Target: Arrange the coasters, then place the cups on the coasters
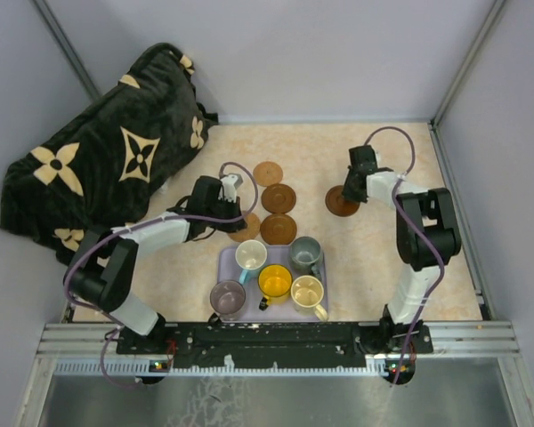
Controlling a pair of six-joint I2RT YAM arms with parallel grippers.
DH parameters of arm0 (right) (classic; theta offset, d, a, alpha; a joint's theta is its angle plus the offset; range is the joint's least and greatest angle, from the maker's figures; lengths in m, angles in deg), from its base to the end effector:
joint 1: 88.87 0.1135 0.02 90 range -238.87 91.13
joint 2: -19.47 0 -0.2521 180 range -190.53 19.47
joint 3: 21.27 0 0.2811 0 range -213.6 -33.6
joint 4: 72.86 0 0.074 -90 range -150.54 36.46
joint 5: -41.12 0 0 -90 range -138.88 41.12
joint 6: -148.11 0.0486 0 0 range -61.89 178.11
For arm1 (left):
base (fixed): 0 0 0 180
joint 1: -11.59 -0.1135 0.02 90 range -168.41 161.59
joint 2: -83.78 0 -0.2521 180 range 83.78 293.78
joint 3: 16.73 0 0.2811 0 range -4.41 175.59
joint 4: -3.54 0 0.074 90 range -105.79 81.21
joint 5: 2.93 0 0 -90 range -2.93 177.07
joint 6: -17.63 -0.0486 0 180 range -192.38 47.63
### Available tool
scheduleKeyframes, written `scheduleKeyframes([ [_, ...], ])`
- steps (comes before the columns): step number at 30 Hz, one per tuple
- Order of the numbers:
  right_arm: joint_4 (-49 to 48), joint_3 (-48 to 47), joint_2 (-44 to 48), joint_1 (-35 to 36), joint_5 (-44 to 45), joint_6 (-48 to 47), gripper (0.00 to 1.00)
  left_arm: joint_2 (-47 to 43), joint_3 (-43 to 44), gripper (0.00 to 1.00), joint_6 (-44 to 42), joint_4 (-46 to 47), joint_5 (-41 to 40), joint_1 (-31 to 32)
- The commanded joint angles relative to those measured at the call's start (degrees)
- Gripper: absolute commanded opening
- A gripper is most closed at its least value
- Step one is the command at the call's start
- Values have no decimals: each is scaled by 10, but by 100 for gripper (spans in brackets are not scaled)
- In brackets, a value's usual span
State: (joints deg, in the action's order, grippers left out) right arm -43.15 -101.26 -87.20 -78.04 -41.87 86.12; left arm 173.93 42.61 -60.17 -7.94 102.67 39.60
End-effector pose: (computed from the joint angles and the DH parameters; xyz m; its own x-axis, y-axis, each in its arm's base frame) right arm 0.4049 0.0714 0.1270 -0.7786 0.3256 -0.5364 0.2781 0.9454 0.1702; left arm 0.3042 -0.1766 0.1403 -0.7134 0.1489 -0.6848 0.4882 0.8066 -0.3332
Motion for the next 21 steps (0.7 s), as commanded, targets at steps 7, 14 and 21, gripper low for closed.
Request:
scheduleKeyframes([
  [7, 17, -39, 5, -30, 10, -24, 0, 59, 28, 2, 2, -6, -77, 3],
  [14, 15, -40, 63, -29, -32, -43, 0, 106, 71, 2, 2, -23, -143, -16],
  [21, 46, -58, 135, 44, -34, -72, 2, 134, 94, 3, 19, -11, -139, -77],
])
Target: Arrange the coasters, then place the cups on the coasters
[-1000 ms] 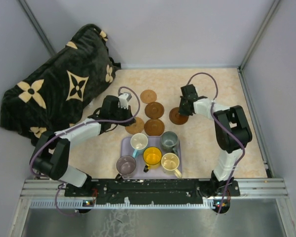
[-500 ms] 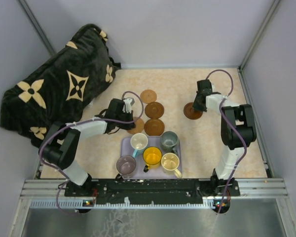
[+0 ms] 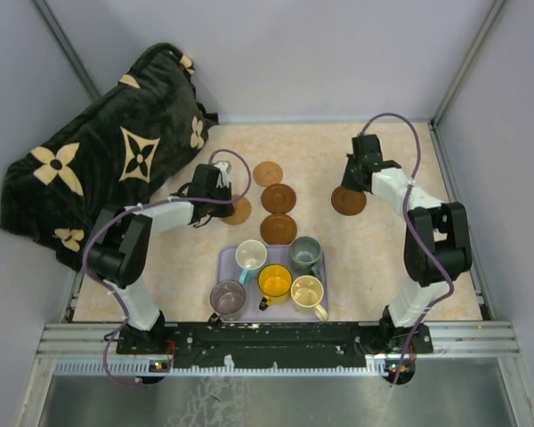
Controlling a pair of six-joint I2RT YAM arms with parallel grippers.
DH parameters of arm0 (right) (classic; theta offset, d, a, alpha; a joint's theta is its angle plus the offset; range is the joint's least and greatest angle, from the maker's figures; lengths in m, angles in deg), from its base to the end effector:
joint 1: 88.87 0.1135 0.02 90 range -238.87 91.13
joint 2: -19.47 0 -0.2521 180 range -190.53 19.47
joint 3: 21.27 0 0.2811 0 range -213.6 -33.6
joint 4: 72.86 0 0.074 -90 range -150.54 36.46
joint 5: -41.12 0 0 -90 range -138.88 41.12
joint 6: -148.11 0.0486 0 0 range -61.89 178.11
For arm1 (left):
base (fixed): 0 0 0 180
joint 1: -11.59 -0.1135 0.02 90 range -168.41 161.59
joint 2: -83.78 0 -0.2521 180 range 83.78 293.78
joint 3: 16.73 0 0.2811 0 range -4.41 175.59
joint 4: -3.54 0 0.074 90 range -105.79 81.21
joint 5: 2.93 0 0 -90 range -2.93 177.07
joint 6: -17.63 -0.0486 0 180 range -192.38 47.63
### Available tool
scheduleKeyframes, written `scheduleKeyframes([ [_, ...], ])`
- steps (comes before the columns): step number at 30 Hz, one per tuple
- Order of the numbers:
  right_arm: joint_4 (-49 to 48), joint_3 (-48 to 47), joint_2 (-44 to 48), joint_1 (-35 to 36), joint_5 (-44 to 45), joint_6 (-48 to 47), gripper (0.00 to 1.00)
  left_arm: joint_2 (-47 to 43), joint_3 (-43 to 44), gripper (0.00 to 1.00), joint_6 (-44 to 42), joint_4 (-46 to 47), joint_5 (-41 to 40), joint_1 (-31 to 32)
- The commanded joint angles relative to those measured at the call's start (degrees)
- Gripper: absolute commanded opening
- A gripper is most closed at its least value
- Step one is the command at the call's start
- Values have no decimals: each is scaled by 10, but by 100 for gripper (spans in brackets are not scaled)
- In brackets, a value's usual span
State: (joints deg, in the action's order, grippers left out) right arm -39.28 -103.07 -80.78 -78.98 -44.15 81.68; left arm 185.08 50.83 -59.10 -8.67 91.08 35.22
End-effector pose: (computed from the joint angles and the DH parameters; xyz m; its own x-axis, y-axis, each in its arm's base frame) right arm 0.4015 0.0659 0.1761 -0.7603 0.2720 -0.5899 0.1995 0.9620 0.1864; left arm 0.3544 -0.1588 0.1166 -0.7429 0.0751 -0.6652 0.2814 0.9367 -0.2085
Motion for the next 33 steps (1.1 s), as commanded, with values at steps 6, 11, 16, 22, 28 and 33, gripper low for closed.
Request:
scheduleKeyframes([
  [6, 2, -41, 73, 137, -44, -4, 3, 59, 50, 6, 13, -1, -7, -73],
  [11, 2, -60, 28, 188, -58, 12, 3, 88, 94, 9, 7, -6, 2, -83],
  [16, 0, -64, -14, 226, -68, 22, 2, 101, 124, 15, 6, -12, 0, -94],
  [22, -6, -52, -44, 262, -79, 36, 1, 77, 136, 30, 3, -10, 7, -102],
  [28, -15, -27, -46, 288, -84, 57, 1, 53, 152, 37, 9, 12, 54, -102],
  [33, -13, 5, -43, 296, -84, 74, 1, 65, 178, 39, 24, 36, 120, -97],
])
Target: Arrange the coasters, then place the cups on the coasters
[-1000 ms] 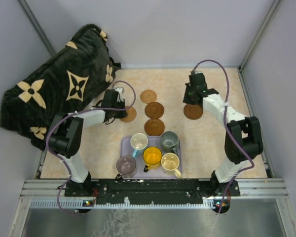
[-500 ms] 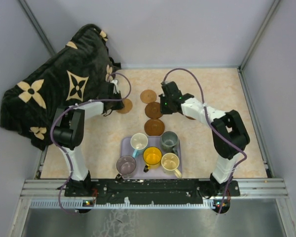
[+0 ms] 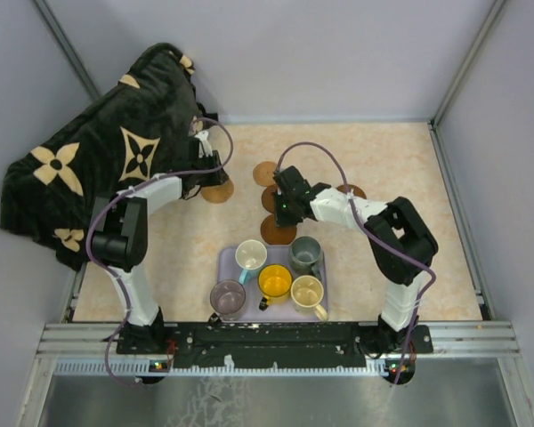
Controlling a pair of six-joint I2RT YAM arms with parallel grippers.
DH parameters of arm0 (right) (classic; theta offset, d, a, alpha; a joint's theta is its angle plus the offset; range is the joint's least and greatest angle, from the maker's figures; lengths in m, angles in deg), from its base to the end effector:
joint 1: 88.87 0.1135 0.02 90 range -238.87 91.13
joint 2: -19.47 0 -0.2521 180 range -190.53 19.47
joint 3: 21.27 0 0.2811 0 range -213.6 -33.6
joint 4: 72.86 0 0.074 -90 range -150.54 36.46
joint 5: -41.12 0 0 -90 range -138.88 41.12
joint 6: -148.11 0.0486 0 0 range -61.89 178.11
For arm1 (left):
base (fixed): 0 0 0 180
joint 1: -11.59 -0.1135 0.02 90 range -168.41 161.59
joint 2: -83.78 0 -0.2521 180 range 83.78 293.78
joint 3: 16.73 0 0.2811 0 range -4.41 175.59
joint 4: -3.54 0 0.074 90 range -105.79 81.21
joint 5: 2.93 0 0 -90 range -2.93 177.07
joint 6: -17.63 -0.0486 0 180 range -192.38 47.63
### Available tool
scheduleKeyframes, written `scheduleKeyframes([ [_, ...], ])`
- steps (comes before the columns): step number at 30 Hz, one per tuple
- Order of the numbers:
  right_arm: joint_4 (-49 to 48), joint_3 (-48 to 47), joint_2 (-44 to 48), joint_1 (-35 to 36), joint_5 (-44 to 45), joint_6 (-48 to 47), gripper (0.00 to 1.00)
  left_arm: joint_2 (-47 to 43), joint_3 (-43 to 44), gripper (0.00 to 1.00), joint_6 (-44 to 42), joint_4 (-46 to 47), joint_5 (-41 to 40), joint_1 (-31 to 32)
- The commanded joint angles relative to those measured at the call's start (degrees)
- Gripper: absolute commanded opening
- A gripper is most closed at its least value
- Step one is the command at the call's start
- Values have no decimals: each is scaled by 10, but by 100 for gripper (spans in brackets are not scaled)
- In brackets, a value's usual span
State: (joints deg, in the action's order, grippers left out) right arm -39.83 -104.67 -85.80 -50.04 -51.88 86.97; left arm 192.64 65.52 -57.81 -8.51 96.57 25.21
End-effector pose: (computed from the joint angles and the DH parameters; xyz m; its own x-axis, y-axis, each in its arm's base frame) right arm 0.3238 0.2639 0.1517 -0.8717 -0.0829 -0.4829 -0.2613 0.9124 0.3150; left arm 0.4335 -0.1133 0.1500 -0.6775 -0.0910 -0.7299 0.1934 0.9354 -0.2961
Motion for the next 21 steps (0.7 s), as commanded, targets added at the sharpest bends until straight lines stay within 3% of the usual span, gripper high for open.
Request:
scheduleKeyframes([
  [1, -8, 28, 9, 6, -8, 24, 1, -6, 37, 39, 12, 40, 73, 8],
  [9, 18, 53, 6, 7, 49, 41, 0, 66, 112, 40, -36, 80, 109, 73],
  [16, 58, 55, 8, -5, 120, 68, 0, 146, 203, 41, -60, 46, 157, 86],
  [21, 60, 67, 20, -35, 130, 81, 0, 171, 215, 42, -70, 31, 142, 87],
])
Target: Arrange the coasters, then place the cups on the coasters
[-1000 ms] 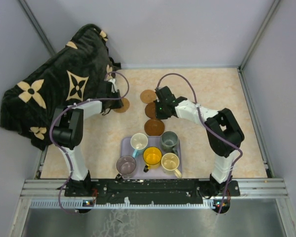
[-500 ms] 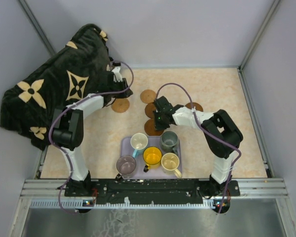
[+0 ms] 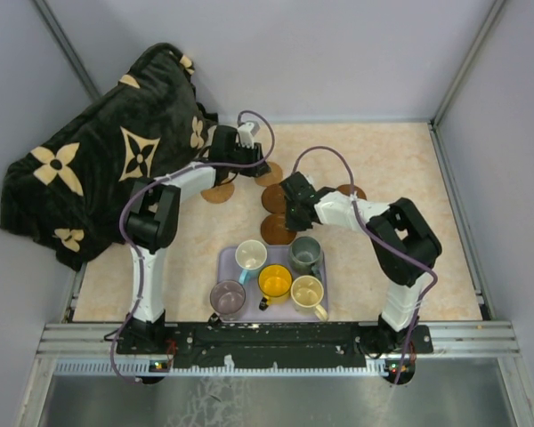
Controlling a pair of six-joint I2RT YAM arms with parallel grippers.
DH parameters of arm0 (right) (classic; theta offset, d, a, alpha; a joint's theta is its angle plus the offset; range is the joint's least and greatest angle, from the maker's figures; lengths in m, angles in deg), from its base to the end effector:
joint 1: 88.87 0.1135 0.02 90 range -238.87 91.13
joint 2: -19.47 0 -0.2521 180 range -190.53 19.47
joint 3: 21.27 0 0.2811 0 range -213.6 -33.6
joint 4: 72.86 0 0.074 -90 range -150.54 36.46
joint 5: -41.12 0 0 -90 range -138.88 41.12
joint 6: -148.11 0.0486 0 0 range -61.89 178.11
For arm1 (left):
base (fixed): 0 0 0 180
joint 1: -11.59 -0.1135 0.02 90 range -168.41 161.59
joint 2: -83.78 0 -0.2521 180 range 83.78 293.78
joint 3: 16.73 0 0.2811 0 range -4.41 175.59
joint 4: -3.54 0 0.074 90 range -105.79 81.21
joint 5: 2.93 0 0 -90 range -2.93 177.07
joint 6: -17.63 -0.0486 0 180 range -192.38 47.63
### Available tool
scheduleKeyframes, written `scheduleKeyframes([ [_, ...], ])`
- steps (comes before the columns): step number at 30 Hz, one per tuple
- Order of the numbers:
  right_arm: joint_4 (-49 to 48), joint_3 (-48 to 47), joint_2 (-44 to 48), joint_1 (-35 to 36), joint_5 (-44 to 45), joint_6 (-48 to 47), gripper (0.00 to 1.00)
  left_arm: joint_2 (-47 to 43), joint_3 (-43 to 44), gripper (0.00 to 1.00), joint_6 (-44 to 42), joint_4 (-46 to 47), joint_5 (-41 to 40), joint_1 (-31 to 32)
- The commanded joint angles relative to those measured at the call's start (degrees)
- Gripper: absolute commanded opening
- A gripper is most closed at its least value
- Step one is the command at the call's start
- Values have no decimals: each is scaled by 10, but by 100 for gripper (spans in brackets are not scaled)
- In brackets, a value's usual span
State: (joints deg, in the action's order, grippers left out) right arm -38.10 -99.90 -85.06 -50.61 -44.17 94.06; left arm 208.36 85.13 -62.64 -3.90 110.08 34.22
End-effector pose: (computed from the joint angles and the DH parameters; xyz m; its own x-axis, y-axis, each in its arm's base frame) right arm 0.3135 0.2421 0.1280 -0.8979 0.0371 -0.4387 -0.0722 0.9706 0.2297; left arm 0.4773 -0.2196 0.1528 -0.5696 0.0689 -0.8190 0.5782 0.7418 -0.3397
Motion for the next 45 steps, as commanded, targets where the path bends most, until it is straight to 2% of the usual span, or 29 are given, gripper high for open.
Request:
scheduleKeyframes([
  [1, 43, 20, 15, -35, 54, 9, 0, 16, 19, 42, -24, -15, 6, -3],
  [11, 40, 3, 11, -77, 64, -2, 0, 62, 56, 43, -34, -45, 24, 5],
  [20, 45, -48, -30, -120, 72, -18, 0, 70, 41, 43, -54, -86, -4, 13],
  [28, 56, -139, -71, -186, 63, -53, 0, 35, -28, 44, -40, -117, -77, 7],
  [36, 57, -225, -128, -195, 27, -74, 0, -6, -101, 44, -18, -151, -135, -1],
  [40, 54, -244, -147, -195, 4, -77, 0, -28, -126, 44, -2, -170, -163, -4],
  [45, 36, -216, -116, -194, 2, -86, 0, -48, -157, 45, 11, -172, -141, -7],
])
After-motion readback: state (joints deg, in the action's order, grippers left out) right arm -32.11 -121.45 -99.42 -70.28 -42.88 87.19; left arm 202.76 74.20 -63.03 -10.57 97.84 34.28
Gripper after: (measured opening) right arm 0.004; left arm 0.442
